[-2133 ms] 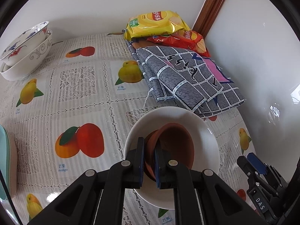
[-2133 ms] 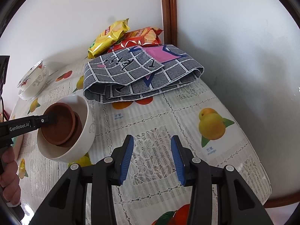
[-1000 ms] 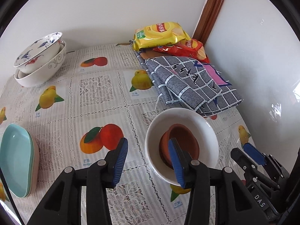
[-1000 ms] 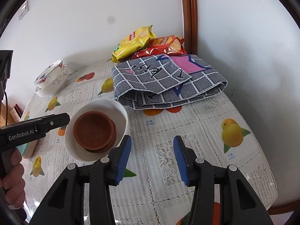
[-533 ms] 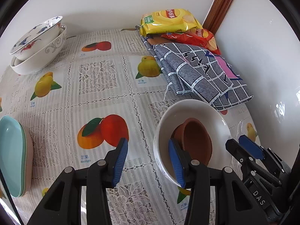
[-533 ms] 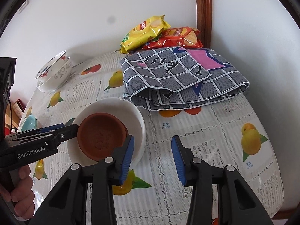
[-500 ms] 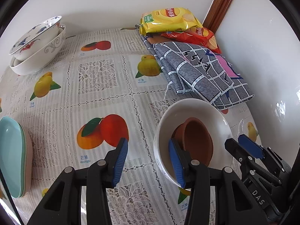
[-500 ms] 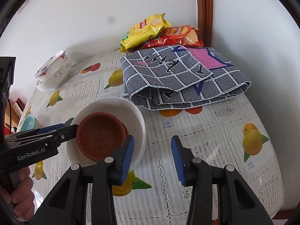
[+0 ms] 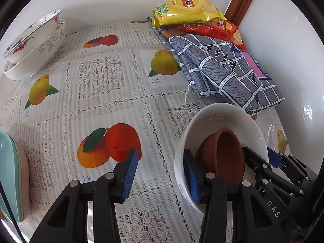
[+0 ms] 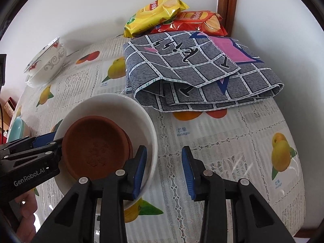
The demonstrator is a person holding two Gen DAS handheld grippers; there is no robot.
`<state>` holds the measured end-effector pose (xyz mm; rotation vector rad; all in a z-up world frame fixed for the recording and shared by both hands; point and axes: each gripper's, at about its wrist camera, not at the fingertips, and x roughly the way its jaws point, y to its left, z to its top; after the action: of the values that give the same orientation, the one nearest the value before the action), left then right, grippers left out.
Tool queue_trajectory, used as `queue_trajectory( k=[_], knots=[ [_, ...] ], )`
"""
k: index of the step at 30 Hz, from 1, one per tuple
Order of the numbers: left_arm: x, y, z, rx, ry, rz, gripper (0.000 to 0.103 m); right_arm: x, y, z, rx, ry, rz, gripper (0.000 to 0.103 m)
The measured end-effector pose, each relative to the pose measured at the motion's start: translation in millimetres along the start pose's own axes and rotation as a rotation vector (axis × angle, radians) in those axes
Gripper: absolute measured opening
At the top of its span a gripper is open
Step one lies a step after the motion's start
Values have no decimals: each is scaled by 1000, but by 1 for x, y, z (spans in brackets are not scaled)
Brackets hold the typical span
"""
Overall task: Organize plates and bowls
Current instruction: 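Close both tools on the rim of the white bowl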
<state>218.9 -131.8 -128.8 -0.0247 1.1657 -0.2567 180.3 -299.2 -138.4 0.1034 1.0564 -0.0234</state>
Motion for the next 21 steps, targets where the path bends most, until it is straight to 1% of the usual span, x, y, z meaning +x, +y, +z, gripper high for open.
queue_trajectory(
  k=[3, 8, 13, 16, 18, 21],
  knots=[
    [3, -1, 0, 8, 2, 0, 43, 1, -1, 0, 4, -15, -13, 37],
    [5, -1, 0, 14, 1, -6, 43, 3, -6, 1, 13, -33, -17, 45],
    [8, 4, 2, -10, 21, -40, 43, 3, -9, 1, 33, -40, -3, 45],
    [8, 4, 2, -8, 22, -44, 43, 4, -9, 3, 44, -26, -5, 46],
    [8, 3, 2, 0, 17, -39, 43, 4, -10, 3, 36, -24, -14, 51],
    [8, 4, 2, -13, 14, -40, 43, 6, -14, 4, 53, -17, 10, 51]
  ],
)
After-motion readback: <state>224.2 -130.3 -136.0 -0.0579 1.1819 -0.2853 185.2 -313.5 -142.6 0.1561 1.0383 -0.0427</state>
